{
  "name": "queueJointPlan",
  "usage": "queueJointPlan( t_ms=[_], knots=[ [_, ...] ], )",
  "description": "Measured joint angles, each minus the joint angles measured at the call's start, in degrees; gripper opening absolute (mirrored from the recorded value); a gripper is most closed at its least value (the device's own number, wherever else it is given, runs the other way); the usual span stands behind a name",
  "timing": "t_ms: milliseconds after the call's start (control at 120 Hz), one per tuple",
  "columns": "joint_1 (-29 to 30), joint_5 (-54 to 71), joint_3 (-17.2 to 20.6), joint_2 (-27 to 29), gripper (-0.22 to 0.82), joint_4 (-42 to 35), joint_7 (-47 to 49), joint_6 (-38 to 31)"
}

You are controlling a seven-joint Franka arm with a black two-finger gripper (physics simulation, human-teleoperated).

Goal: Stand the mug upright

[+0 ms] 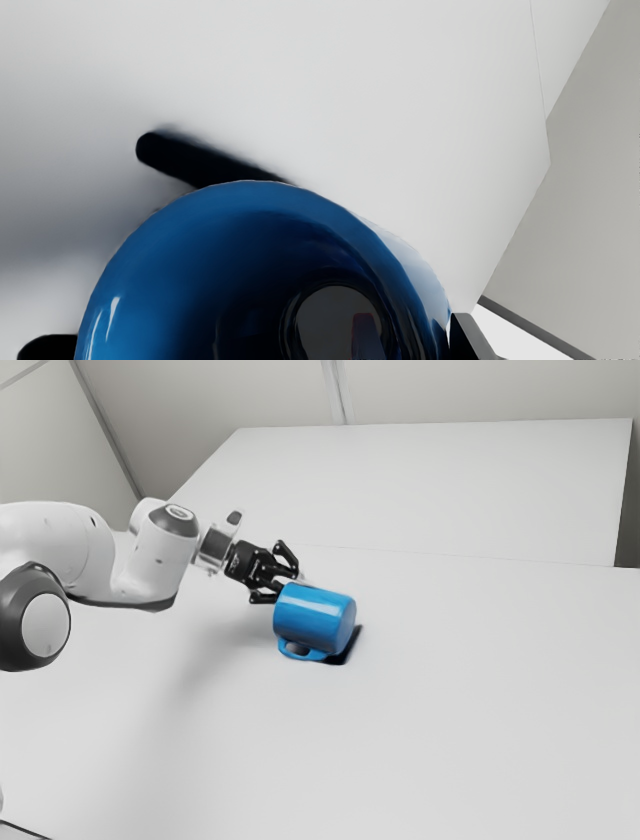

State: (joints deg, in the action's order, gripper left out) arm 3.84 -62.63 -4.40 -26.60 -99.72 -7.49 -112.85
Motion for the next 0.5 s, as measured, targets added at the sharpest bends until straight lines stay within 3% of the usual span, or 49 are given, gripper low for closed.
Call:
queueJointPlan(
  t_ms=[108,300,500],
  knots=[
    [-0.6,0.1,0.4,0.0,-0.08,1.8,0.3,-0.1],
    [-0.8,3.0,0.5,0.8,-0.12,2.4,1.1,-0.3],
    [-3.3,26.0,0.5,6.9,-0.12,1.6,2.3,-1.1]
  ],
)
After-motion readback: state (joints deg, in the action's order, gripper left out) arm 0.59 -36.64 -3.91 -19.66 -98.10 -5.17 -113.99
